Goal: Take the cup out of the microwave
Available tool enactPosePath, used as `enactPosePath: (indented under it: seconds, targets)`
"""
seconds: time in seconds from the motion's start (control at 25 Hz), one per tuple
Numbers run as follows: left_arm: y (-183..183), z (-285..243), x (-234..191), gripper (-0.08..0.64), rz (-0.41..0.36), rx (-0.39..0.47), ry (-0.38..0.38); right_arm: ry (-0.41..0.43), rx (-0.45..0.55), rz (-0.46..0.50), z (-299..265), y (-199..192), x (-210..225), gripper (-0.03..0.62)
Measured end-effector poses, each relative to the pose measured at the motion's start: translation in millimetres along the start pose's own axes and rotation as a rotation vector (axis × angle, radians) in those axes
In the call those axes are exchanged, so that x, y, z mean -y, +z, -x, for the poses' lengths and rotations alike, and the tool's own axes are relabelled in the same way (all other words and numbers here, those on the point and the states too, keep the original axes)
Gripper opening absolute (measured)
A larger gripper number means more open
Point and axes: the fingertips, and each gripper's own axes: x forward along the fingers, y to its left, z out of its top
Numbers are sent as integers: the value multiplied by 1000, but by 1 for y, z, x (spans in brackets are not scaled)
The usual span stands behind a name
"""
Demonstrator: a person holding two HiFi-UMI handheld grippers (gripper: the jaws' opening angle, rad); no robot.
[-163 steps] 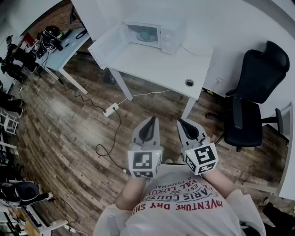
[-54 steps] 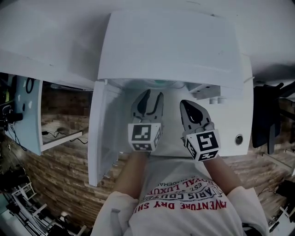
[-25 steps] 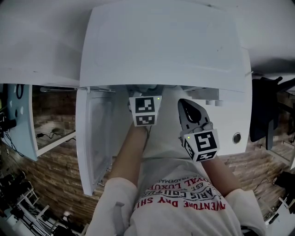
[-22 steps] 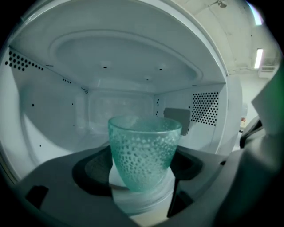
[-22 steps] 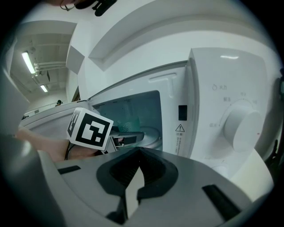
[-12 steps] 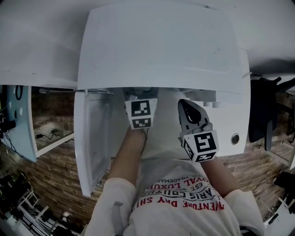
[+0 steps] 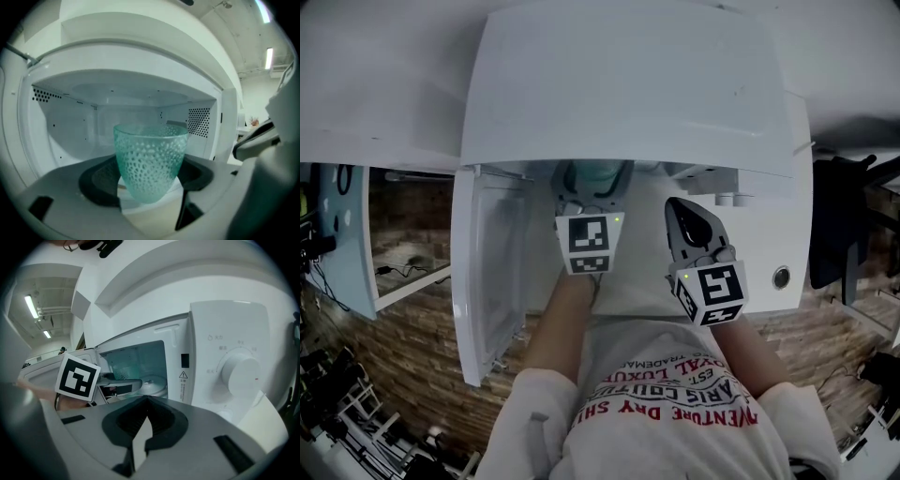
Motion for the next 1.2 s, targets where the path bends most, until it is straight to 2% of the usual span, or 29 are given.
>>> enactPosePath:
  seconds: [0.32, 0.72, 1.2]
  targets:
    - [-3, 44, 15, 364, 22, 11, 17, 10, 24, 14, 18, -2, -1, 5]
    - [20, 112, 28, 364, 44, 46, 35, 49, 99, 47, 51, 16, -17, 5]
    - [78, 159, 47, 364, 23, 144, 27, 38, 240, 72, 93, 64, -16, 5]
